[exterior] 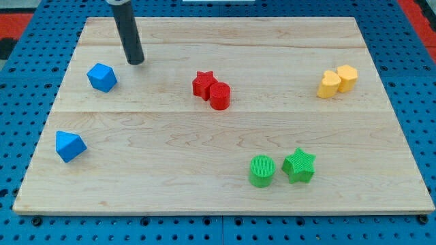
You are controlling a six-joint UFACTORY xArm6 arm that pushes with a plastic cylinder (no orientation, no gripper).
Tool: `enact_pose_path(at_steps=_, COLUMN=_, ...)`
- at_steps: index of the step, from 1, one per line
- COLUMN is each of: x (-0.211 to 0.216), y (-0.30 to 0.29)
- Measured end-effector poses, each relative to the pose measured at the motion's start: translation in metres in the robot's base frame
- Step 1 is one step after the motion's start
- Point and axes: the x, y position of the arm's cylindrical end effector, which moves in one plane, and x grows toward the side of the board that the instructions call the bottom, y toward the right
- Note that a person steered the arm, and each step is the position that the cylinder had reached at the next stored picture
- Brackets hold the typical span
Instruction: Move the blue blocks towards the bottom left corner of the board
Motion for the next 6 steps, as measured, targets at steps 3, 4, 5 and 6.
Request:
enact_pose_path(at_steps=3, x=0.121, y=-0.059)
enact_pose_path(at_steps=4, x=0.086, y=-0.045)
enact_pose_path(at_steps=5, x=0.082, y=-0.019)
enact_pose_path(at_steps=6, x=0.128, y=-0.012)
